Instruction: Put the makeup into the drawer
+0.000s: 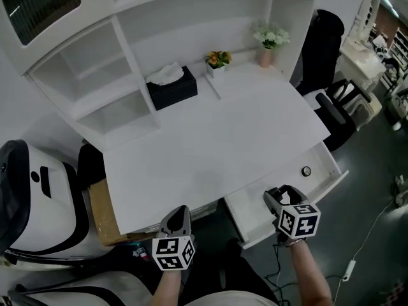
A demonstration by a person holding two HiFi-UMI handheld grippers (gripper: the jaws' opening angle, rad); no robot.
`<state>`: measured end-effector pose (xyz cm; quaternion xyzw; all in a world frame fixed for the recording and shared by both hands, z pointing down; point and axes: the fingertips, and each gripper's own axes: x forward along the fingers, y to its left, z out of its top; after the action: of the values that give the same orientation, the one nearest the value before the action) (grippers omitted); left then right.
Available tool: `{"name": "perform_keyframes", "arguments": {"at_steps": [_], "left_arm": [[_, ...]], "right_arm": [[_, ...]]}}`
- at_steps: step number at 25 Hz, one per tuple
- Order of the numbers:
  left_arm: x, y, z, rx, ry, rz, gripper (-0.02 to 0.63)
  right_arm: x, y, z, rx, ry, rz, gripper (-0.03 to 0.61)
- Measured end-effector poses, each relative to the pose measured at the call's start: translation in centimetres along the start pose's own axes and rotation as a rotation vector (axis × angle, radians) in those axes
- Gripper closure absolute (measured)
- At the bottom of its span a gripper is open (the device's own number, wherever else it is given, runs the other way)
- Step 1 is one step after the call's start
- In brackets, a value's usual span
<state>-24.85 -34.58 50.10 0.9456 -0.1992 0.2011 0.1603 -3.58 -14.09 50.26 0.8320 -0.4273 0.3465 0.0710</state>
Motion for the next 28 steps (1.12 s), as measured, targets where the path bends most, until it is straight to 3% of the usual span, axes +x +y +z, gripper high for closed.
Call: {"name": "perform_keyframes", "arguments": {"at_steps": [9, 17, 28], "left_arm": [[2.9, -4.3, -0.8, 0.025, 0.048, 0.006, 0.612], [5.2, -7.1, -1.6, 0.035, 0.082, 0.017, 0.612], [6.2, -7.4, -2.3, 0.029, 0.114, 0.048, 0.612]], "right_arm": [[1.5, -8.9, -1.4, 0.042, 0.056, -0.044, 0.229], [4.9, -15.1, -4.0, 0.013, 0.16, -0.08, 0.229], [9.9, -17.2, -4.8, -0.016, 0.239, -0.133, 0.23]]}}
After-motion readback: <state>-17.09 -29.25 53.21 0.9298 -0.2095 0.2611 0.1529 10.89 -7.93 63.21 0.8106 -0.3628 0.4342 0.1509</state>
